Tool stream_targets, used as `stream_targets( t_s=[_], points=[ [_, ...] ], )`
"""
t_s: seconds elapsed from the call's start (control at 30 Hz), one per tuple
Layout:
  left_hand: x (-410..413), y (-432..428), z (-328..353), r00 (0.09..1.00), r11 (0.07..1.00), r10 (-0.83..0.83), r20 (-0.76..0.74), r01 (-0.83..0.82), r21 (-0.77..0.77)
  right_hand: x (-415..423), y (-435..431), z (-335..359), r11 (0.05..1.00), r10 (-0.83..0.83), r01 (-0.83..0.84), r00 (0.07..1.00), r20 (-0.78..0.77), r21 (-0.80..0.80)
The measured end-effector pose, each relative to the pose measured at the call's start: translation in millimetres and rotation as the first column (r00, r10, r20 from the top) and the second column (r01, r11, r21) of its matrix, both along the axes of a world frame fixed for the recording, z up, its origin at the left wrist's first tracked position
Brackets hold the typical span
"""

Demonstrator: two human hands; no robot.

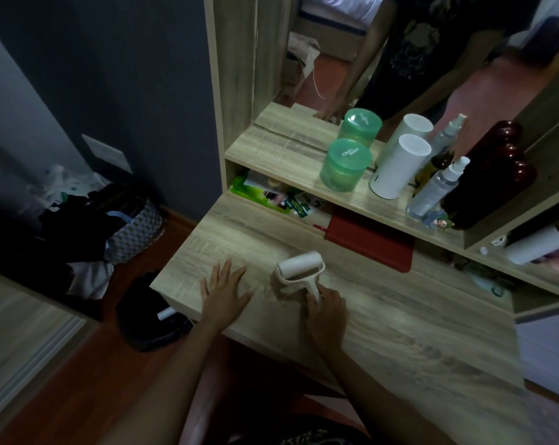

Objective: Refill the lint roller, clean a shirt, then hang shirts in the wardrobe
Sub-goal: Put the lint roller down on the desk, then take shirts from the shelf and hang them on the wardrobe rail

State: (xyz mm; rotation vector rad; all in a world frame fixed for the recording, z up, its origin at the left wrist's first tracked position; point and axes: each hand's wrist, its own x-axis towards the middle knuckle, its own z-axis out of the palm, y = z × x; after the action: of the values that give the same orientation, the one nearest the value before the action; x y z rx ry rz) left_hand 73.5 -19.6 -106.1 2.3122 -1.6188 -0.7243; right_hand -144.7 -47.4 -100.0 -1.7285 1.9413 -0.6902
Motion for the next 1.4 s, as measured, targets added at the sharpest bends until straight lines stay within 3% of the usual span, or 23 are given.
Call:
stream_targets(
  t_s=[0.1, 0.27, 0.5, 0.73, 0.97, 1.13, 1.3, 1.4],
  points=[
    [1, 1, 1, 1.000, 1.000, -0.011, -0.004, 0.011, -0.001, -2, -2, -5, 1.000, 0.010, -0.010, 1.000, 0.003, 0.020],
    [5, 7, -1, 0.999, 0.999, -0.052, 0.006, 0.052, -0.005, -2, 3, 6, 1.000, -0.006, 0.003, 0.991, 0.133, 0.017],
    [30, 19, 11, 0.985, 0.989, -0.151, -0.088, 0.150, -0.012, 20, 20, 33, 0.986, -0.043, 0.061, 0.992, 0.121, -0.153],
    [94, 69, 56, 0.959, 0.969, -0.188, -0.214, 0.144, -0.202, 98, 45, 58, 0.959, 0.146, -0.054, 0.936, 0.319, -0.279],
    [229, 159, 112, 0.994, 0.934, 0.057, -0.090, -0.085, -0.346, 246, 106, 87, 0.936, 0.339, -0.245, 0.823, 0.456, -0.255],
    [321, 235, 168, 0.955, 0.828, 0.293, -0.048, -0.278, -0.488, 363, 143, 124, 0.848, 0.530, -0.427, 0.673, 0.515, -0.314],
    [406, 303, 235, 0.896, 0.695, 0.444, 0.027, -0.325, -0.641, 483, 176, 191, 0.700, 0.698, -0.586, 0.443, 0.563, -0.407],
    [449, 339, 277, 0.832, 0.597, 0.554, 0.045, -0.358, -0.718, 557, 194, 237, 0.585, 0.791, -0.602, 0.277, 0.545, -0.544]
  ],
)
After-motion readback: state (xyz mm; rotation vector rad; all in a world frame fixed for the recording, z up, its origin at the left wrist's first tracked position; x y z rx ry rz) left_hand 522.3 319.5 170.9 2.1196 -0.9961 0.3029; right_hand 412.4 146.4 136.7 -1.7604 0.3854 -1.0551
